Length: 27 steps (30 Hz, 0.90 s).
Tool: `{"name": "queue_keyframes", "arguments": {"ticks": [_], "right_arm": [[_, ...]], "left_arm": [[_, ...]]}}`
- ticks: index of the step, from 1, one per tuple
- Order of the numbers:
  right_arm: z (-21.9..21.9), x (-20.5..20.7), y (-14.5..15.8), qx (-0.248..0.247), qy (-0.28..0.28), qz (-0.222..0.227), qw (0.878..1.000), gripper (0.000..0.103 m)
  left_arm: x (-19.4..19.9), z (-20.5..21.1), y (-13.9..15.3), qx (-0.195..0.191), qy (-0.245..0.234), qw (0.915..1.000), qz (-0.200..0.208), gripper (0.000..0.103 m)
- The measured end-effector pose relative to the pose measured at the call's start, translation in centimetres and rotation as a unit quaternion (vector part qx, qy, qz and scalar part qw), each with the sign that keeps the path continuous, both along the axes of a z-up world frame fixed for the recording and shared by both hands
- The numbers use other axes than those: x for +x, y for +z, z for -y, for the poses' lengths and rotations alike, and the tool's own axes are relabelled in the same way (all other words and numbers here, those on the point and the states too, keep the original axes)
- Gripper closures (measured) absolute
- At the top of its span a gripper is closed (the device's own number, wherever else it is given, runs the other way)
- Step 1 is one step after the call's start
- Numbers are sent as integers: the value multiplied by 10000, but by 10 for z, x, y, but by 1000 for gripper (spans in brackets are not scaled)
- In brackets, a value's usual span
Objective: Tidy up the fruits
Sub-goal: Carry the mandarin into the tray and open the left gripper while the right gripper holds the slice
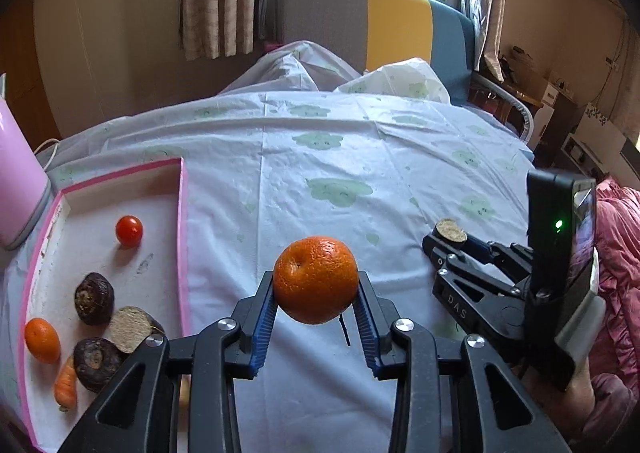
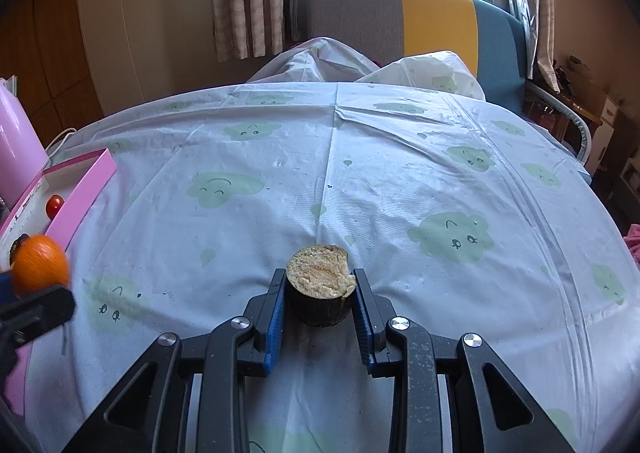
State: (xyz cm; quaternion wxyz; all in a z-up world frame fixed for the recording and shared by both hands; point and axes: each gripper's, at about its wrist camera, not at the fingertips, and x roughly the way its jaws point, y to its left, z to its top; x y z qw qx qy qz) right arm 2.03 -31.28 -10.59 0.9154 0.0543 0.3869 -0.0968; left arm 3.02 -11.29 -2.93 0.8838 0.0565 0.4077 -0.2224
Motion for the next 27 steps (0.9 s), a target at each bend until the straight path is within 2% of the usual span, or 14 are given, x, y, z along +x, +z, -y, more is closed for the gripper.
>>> {"name": "queue_keyframes", "arguments": {"ticks": [4,7,12,15,20,24,27], "right_arm": [[-1,1,0,-55,-1,-17,10000,72],[-2,1,1,-92,0,-30,10000,72],[-4,1,1,-165,-2,-58,9998,72],[-6,1,0,-218,-3,-77,9997,72],[-8,1,0,-287,-9,-106,9995,72],[-9,1,1,-328,-6,-127,9994,72],[-10,1,1,-366,-3,-146,9992,72]], "left_arm": [[11,-34,16,-7,342,9993,158,65],[27,-72,16,39,842,9963,189,65],[59,-135,-2,241,1704,9851,28,65],[72,-156,-17,310,1960,9800,-149,65],[76,-167,-31,256,2099,9767,-365,64],[69,-165,-28,236,2072,9776,-264,56],[64,-165,-20,192,2033,9788,-179,55]]}}
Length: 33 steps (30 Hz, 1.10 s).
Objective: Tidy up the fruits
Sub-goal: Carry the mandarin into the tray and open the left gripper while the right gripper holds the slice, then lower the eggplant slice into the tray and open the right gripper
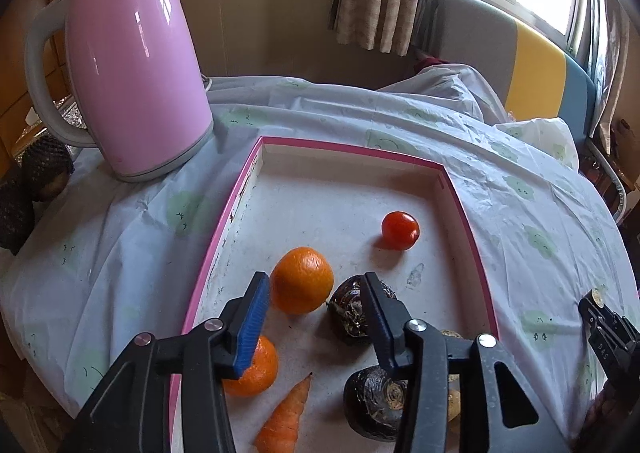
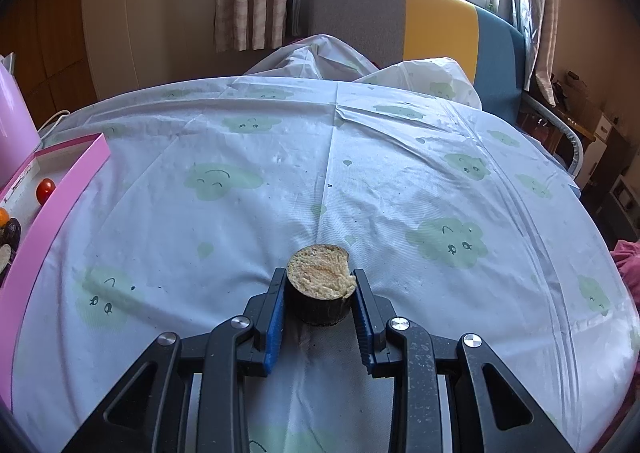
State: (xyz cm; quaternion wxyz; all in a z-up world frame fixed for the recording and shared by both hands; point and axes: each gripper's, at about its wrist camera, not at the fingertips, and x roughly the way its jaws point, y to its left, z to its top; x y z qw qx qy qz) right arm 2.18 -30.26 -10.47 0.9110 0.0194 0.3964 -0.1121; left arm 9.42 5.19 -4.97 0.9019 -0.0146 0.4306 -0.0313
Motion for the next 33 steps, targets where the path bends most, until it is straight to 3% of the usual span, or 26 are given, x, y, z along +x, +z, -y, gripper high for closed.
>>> {"name": "queue_keyframes", "arguments": {"ticks": [5,8,13,23,33], "right_arm": [[-2,0,1,-58,4,-24,10000,72],[-2,0,3,-78,12,-40,10000,72],[-13,2,15,194,179,69,9996,72],[-105,24,53,707,1591,294,9843,72],[-186,56,56,789,2603,72,9623,72]], "left_arm": [[-11,2,10,-15,-50,9999,112,53],[-20,1,15,-45,-54,9998,168,47],[-31,-1,18,-74,-45,9998,196,46],[-45,-7,21,-114,26,9997,204,43],[-54,-17,23,-104,148,9996,233,43]]}}
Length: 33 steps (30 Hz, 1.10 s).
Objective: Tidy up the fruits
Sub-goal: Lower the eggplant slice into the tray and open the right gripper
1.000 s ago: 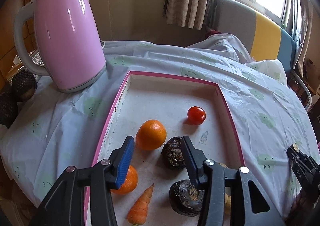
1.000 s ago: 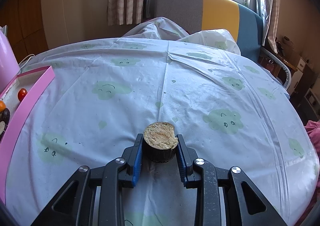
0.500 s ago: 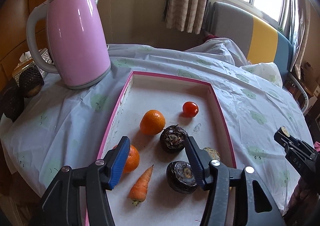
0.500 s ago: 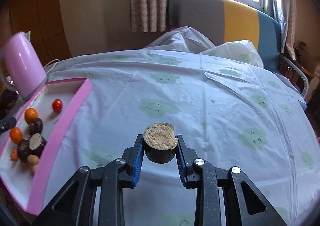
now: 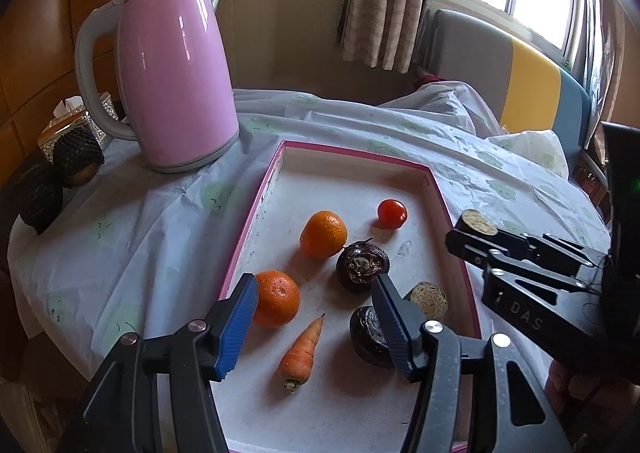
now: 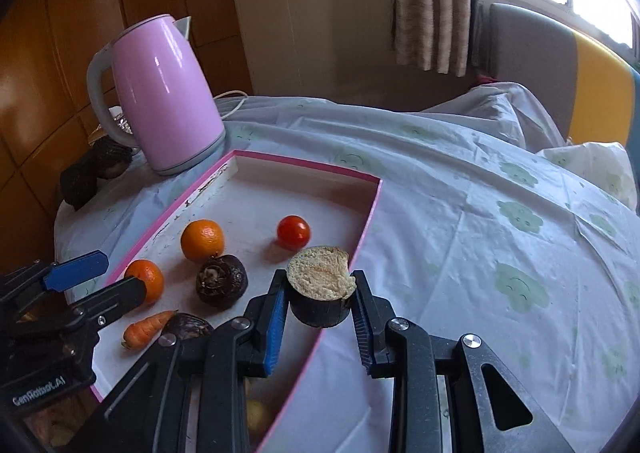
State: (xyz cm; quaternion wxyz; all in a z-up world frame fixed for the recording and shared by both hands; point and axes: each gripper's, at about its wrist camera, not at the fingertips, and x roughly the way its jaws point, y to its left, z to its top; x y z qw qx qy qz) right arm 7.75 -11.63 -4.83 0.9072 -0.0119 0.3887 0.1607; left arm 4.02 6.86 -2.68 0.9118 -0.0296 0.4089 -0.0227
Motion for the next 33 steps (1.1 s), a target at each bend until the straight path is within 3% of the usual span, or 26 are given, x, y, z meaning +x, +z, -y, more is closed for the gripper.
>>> {"name": "queue_keyframes", "arguments": {"ticks": [11,20,25,33], "right_arm": [[-28,17,-30,-197,161,-423,9988,71],[-25,2,-22,-68,107,-343,9993,69],[-22,-13,-9,48,-33,-153,9999,54],[-19,-39,5,72,-283,141,9995,43]], "left_arm": [[-2,-4,-2,-8,56,10000,-26,43],[-7,-5,2,17,112,9999,34,43],[-12,-5,6,40,153,9998,78,43],[-21,-2,12,78,166,9997,189,43]]}}
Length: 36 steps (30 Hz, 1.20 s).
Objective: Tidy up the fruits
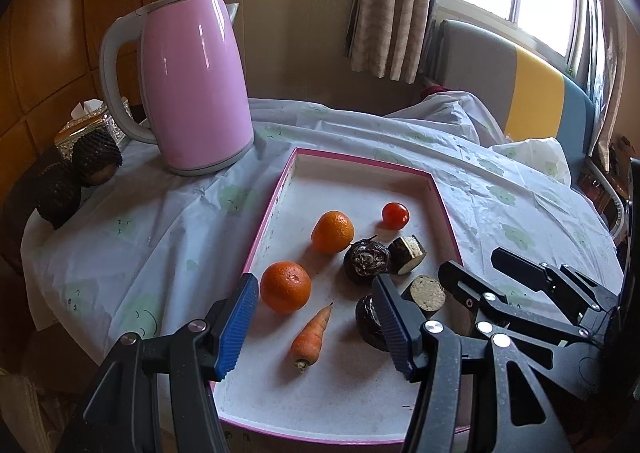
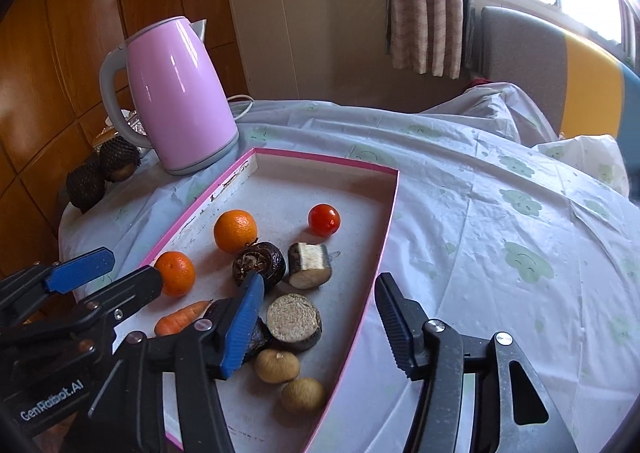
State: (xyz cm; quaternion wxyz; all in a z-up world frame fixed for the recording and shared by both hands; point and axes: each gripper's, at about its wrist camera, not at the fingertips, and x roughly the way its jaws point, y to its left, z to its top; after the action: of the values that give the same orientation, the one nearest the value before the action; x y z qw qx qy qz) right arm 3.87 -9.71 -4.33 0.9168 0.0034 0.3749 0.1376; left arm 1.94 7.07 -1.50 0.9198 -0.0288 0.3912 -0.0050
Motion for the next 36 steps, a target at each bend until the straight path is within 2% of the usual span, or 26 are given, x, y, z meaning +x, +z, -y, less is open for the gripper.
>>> {"name": "queue_keyframes", "arguments": {"ticks": [2,4,7,10,13,18,36], "right_arm": [[1,-6,1,-26,-73,57,10000,42],[3,-12,2,-57,-159,118,9998,41],[6,-19,3,-102,-244,190,9995,36],[8,-24,5,-110,-297,254,9992,35],[10,-29,4,-102,-332,278,9990,34],[11,-36,3,-126,-339,327,9988,34],[11,-48,10,-176,-375,499,9979,30]], "left_arm": [[-3,1,3,14,16,10000,54,43],[-6,1,6,18,33,9999,120,38],[-11,1,12,-5,67,9997,231,35],[-15,5,17,186,241,9990,328,31],[-17,9,19,418,380,9975,433,31],[-25,8,22,457,417,9962,609,31],[-27,6,20,439,473,9964,544,31]]}}
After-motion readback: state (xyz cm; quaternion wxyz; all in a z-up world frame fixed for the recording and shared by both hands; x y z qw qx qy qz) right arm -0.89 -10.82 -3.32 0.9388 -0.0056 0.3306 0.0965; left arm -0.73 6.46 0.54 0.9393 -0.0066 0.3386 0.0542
